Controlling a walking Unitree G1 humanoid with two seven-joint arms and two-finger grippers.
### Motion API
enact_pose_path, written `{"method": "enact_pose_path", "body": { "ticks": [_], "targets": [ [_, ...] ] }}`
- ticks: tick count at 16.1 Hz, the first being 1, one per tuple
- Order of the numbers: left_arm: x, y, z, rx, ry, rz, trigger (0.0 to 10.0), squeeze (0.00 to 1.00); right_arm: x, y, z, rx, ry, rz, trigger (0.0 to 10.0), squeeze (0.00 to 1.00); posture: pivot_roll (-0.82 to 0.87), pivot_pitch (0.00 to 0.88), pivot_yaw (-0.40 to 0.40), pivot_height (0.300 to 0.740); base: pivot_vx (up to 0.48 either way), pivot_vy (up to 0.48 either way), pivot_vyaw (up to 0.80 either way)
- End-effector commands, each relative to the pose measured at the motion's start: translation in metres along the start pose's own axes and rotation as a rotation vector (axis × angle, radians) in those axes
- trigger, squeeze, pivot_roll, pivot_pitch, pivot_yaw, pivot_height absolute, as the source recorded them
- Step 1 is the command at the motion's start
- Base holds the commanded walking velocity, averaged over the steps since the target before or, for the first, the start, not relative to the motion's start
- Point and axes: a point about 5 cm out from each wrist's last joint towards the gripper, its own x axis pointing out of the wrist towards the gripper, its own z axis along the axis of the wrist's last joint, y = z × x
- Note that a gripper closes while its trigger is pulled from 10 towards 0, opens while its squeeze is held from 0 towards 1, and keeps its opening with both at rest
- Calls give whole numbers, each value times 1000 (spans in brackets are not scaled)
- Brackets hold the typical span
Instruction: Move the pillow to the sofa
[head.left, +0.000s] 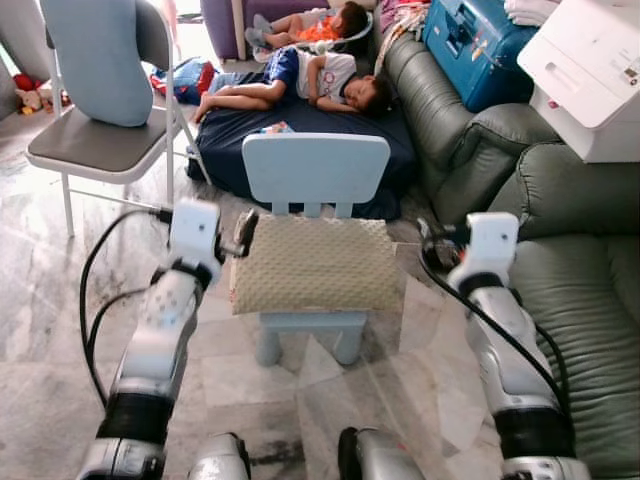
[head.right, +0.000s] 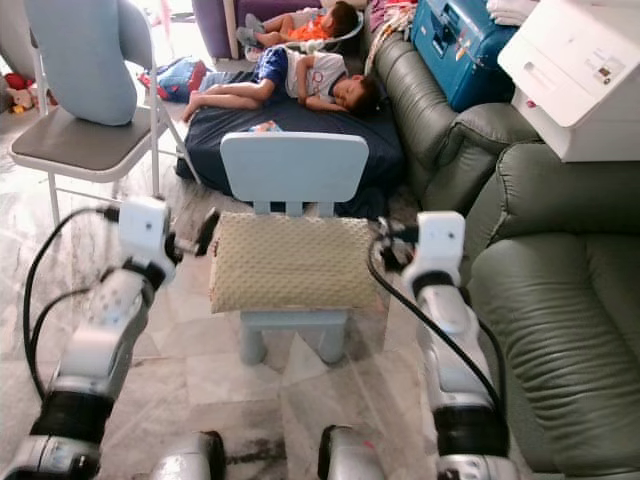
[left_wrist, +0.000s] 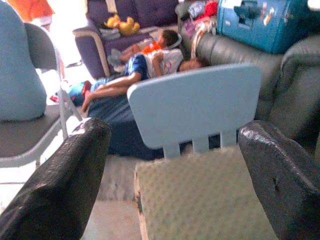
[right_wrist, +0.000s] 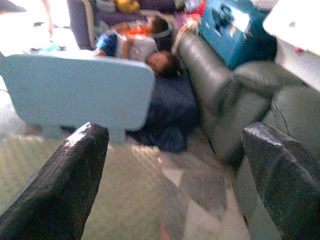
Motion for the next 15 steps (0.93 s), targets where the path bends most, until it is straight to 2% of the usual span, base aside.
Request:
{"method": "enact_pose_path", "body": {
  "ticks": [1, 2, 4, 5, 6, 7, 10, 11, 12, 13, 15],
  "targets": [
    [0, -4, 9, 13, -25, -31, 10000, 0, 0, -3, 5, -10, -13, 4, 10000, 0, -72, 116, -71, 740, 0, 0, 0],
    [0, -3, 12, 24, -43, -53, 10000, 0, 1, 0, 6, -12, -22, 17, 10000, 0, -67, 119, -68, 740, 0, 0, 0],
    [2, 3, 0, 14, -9, -28, 10000, 0, 3, 4, 2, 18, -20, 6, 10000, 0, -55, 102, -58, 740, 0, 0, 0],
    [1, 3, -7, 59, 3, -38, 10000, 0, 2, 8, 1, 35, -22, 0, 10000, 0, -51, 90, -52, 740, 0, 0, 0],
    [1, 4, -14, 44, 23, -42, 10000, 0, 1, 9, 0, 47, -22, -10, 10000, 0, -44, 80, -50, 740, 0, 0, 0],
    [-3, 6, -22, 67, 45, -27, 10000, 0, -3, 10, -4, 67, -18, -22, 10000, 0, -39, 63, -44, 740, 0, 0, 0],
    [-34, 18, -41, 29, 83, 6, 10000, 0, -31, 13, -28, 77, 14, 1, 10000, 0, -35, 38, -49, 740, 0, 0, 0],
    [-42, 20, -47, -20, 101, 27, 10000, 27, -41, 14, -32, 103, 7, 39, 10000, 1000, -36, 50, -41, 740, 0, 0, 0],
    [-46, 19, -49, -36, 98, 27, 10000, 937, -46, 14, -35, 111, 0, 58, 10000, 1000, -36, 52, -40, 740, 0, 0, 0],
    [-49, 15, -51, -42, 96, 14, 10000, 1000, -49, 13, -37, 88, 3, 35, 10000, 1000, -42, 49, -42, 740, 0, 0, 0],
    [-48, 6, -52, -89, 99, -1, 10000, 1000, -52, 16, -39, 154, 13, 16, 10000, 1000, -54, 58, -36, 740, 0, 0, 0]
  ]
}}
